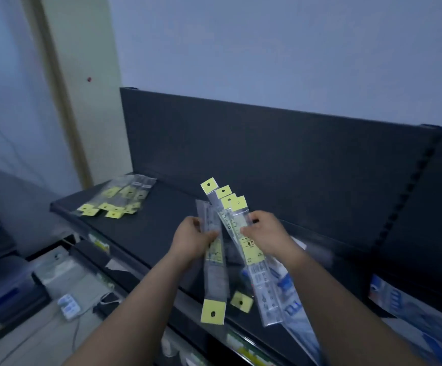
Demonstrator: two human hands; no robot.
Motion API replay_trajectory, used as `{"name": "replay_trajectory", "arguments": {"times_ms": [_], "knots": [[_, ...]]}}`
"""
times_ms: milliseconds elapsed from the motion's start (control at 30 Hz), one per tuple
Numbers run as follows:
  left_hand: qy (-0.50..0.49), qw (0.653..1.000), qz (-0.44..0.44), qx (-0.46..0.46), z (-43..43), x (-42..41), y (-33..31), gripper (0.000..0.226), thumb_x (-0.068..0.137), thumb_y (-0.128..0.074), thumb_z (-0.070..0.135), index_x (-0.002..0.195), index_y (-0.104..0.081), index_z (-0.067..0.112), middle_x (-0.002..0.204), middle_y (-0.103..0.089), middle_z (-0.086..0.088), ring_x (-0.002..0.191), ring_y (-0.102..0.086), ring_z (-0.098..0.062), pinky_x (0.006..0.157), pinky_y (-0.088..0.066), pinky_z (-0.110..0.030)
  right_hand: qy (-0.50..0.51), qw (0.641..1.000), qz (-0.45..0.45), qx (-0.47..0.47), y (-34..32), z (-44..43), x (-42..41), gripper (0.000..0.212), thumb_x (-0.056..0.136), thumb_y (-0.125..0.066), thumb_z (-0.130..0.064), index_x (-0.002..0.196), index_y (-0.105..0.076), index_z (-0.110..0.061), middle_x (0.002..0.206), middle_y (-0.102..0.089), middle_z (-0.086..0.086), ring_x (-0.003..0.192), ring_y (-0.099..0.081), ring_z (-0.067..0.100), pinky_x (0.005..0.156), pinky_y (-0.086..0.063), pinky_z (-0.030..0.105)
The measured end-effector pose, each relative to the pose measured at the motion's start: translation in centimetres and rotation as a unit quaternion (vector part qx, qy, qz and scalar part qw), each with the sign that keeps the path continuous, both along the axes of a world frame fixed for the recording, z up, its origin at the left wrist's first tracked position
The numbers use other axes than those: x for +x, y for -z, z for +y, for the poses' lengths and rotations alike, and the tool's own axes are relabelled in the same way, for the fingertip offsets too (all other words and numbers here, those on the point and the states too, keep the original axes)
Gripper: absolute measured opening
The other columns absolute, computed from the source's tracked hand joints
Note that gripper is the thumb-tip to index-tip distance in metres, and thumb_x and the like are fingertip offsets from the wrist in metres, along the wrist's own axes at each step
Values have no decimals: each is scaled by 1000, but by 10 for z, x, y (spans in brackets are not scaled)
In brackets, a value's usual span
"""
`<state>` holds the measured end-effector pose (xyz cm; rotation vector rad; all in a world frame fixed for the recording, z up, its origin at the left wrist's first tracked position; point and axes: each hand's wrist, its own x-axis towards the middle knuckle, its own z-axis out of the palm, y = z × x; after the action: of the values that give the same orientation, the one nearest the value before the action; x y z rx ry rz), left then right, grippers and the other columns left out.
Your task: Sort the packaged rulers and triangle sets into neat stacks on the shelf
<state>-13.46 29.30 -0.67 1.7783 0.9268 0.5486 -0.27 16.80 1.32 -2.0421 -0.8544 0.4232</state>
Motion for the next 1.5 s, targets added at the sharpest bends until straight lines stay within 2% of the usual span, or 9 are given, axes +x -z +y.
{"name": "replay_trajectory", "arguments": {"times_ms": [167,333,567,667,833,933,1133,1333,1500], "knots": [[-63,998,22,9,101,-70,-5,54,85,-71,33,126,-46,9,112,-62,-11,94,-64,-28,77,-53,-38,-52,999,5,-2,3,121,-65,17,87,-61,-17,96,-53,-5,77,-50,2,62,-43,15,53,-35,25],[-89,995,46,17,187,-128,-7,54,87,-69,30,130,-45,8,103,-63,-9,77,-63,-24,60,-49,-29,-73,997,29,12,2,217,-120,11,90,-58,-16,90,-47,-19,78,-52,-2,57,-43,12,51,-36,24],[-96,993,63,19,269,-142,-8,52,88,-68,28,130,-45,7,88,-61,-5,76,-63,-24,72,-55,-36,-41,999,21,-9,5,292,-137,19,95,-49,-17,114,-46,-16,96,-53,0,65,-46,6,51,-34,22],[-94,993,63,21,300,-129,-7,53,87,-69,28,129,-47,5,106,-63,-11,87,-66,-28,82,-56,-43,-19,999,20,-19,6,319,-127,23,96,-47,-17,119,-45,-12,99,-53,1,66,-46,6,51,-34,22],[-80,995,62,26,352,-94,-3,55,87,-69,24,132,-44,4,118,-59,-17,71,-59,-22,51,-49,-29,10,999,19,-28,12,369,-97,25,97,-44,-13,121,-42,-6,102,-50,6,76,-50,14,49,-35,23],[-73,994,78,33,383,-73,0,56,88,-69,21,133,-42,3,124,-56,-18,72,-60,-23,46,-46,-28,24,999,28,-38,21,400,-75,16,97,-44,-9,112,-42,-5,91,-50,5,72,-48,15,49,-34,23],[-19,988,144,59,428,-45,14,40,83,-72,25,108,-44,15,102,-63,-6,90,-61,-24,71,-48,-31,27,997,9,-65,46,443,-52,13,97,-46,-16,104,-44,-5,88,-54,7,71,-51,18,55,-35,25],[16,945,294,141,456,-43,42,87,62,-60,64,138,-38,28,127,-57,-7,113,-54,-31,94,-49,-44,-18,993,-13,-114,69,446,-42,54,82,-62,-40,128,-48,-16,123,-58,4,109,-58,24,91,-50,41],[92,920,355,142,437,-55,23,98,79,-63,59,152,-5,28,150,-29,-19,137,-30,-41,110,-30,-50,7,991,-4,-131,55,435,-61,53,88,-60,-34,134,-45,-11,135,-47,9,118,-50,25,96,-44,34]]}}
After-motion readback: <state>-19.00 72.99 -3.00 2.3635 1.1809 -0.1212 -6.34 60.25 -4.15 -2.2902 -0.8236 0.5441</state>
